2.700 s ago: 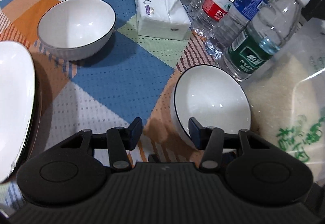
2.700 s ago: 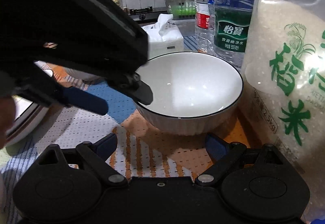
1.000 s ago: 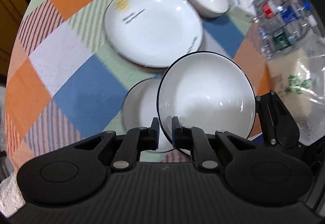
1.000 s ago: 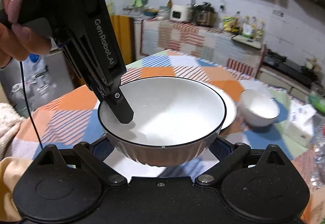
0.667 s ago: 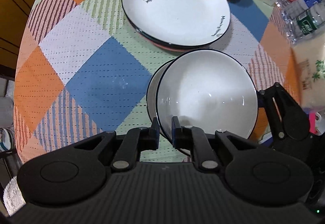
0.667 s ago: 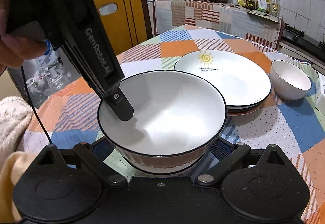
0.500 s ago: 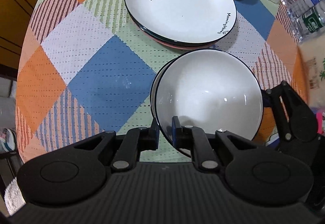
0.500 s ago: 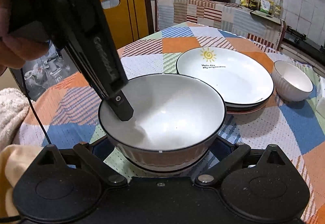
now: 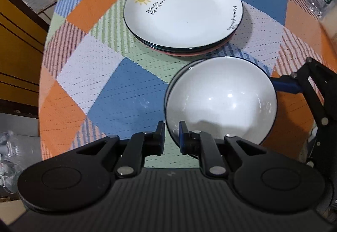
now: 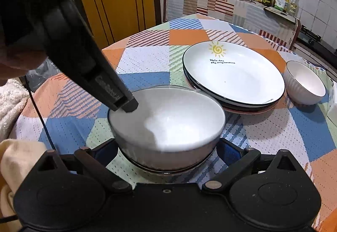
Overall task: Organize plates and bowls
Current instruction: 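Carry the bowl into the first bowl and open the left gripper, then grasp the rim of the white bowl by the tissue box with the right gripper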
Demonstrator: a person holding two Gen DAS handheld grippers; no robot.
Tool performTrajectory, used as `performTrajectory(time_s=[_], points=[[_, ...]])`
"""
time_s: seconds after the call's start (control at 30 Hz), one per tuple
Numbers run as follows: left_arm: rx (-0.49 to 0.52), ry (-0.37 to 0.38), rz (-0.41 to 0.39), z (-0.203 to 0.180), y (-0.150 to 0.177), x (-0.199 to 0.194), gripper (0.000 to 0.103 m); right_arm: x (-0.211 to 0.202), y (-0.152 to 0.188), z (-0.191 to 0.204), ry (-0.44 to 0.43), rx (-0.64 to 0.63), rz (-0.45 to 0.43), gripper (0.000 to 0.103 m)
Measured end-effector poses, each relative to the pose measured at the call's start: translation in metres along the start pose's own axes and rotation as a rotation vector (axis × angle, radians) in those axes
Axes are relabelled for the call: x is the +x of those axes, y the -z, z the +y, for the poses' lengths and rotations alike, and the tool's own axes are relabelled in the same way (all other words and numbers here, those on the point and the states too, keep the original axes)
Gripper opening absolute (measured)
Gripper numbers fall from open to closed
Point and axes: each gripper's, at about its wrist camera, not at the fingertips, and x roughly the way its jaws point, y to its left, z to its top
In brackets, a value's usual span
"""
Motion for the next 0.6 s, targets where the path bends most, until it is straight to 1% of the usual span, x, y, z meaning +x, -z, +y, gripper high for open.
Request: performTrajectory(time_s=[0.2, 0.33, 0.47, 0.6], points=[[-0.042, 0.025, -0.001, 0.007, 0.001, 0.000, 0.012, -0.004, 0.003, 0.002, 0.001, -0.010, -0.010, 0.101], [-0.056, 0.043, -0.004, 0.012, -0.001, -0.009, 0.012, -0.018, 0.005, 0.001, 0.008, -0.022, -0.038, 0.101], [-0.062, 0.050, -0.046, 0.017, -0.005, -0.025, 0.013, -0.035, 0.006, -0.012, -0.008, 0.003, -0.061, 0.101], [-0.071, 0.073, -0.087, 0.023, -0.012, -0.044, 0.013, -0.050, 0.006, -0.032, -0.001, 0.065, -0.104, 0.102]])
